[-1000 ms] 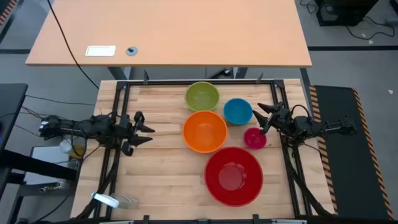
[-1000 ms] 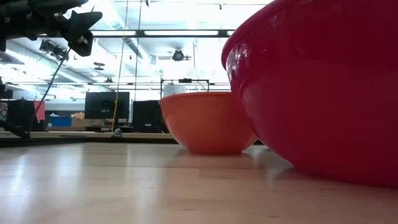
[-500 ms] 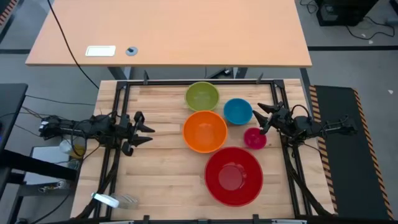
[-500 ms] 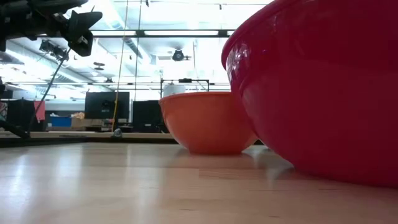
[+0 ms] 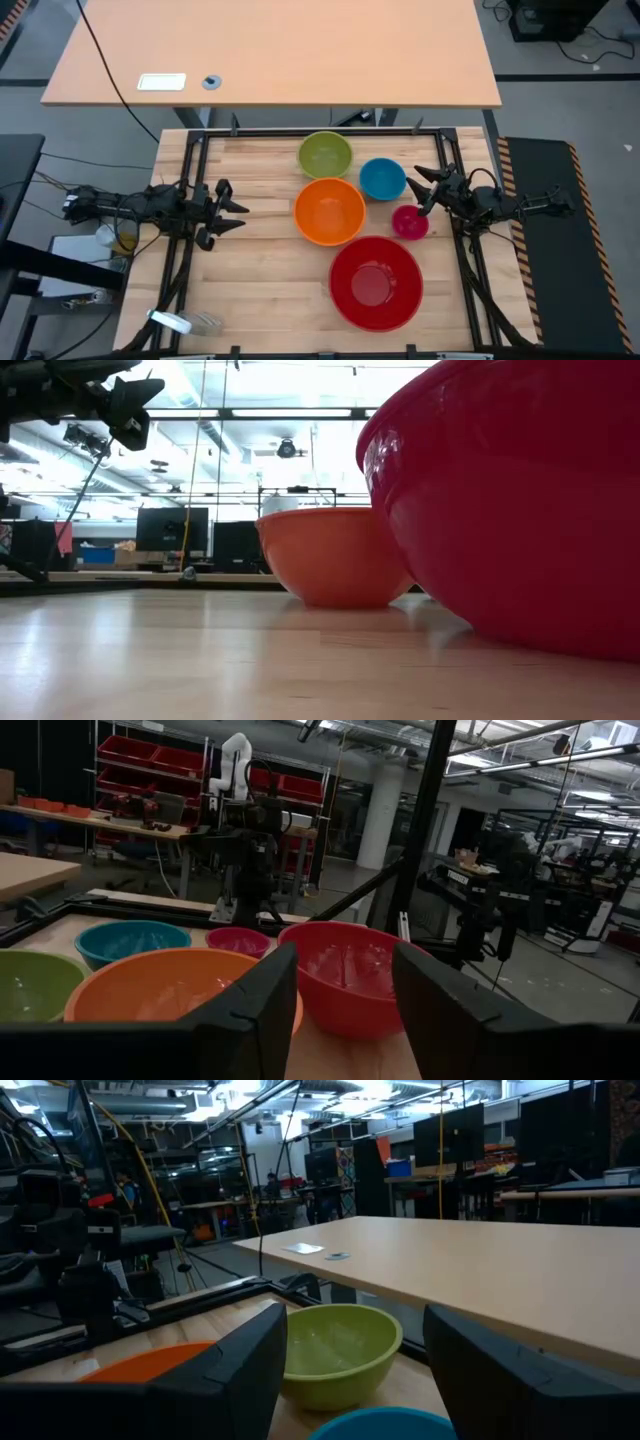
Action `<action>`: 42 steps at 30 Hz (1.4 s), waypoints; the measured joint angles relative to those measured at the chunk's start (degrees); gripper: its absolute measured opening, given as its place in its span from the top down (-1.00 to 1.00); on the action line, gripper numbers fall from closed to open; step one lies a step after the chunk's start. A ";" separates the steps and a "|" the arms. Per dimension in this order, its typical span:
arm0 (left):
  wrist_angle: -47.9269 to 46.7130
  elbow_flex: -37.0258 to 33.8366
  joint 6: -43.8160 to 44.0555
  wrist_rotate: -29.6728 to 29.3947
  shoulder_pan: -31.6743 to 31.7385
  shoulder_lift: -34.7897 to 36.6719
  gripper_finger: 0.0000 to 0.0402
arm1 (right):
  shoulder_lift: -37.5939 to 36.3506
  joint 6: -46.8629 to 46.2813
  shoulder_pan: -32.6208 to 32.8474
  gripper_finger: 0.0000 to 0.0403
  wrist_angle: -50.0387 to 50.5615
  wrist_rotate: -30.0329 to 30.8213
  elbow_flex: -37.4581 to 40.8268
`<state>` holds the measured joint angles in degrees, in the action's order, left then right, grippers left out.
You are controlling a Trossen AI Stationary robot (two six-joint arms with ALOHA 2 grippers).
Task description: Nest bowls inside each other
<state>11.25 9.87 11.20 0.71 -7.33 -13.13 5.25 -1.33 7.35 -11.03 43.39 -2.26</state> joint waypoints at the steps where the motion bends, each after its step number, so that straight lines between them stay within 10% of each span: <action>1: 0.02 0.00 0.00 0.00 0.01 0.00 0.17 | 0.00 0.01 0.00 -0.19 -0.01 -0.01 0.00; 28: 5.63 0.02 8.09 0.05 -0.03 0.04 0.17 | 0.01 -0.49 0.00 -0.19 -0.99 0.02 0.00; 42: 6.19 0.09 10.51 -2.57 1.63 -5.50 0.17 | 1.97 -14.94 -1.63 -0.18 -5.53 -6.95 -1.86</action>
<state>17.43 9.96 21.71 -1.86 -5.70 -18.62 7.22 -16.28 5.72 -16.56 36.44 -4.13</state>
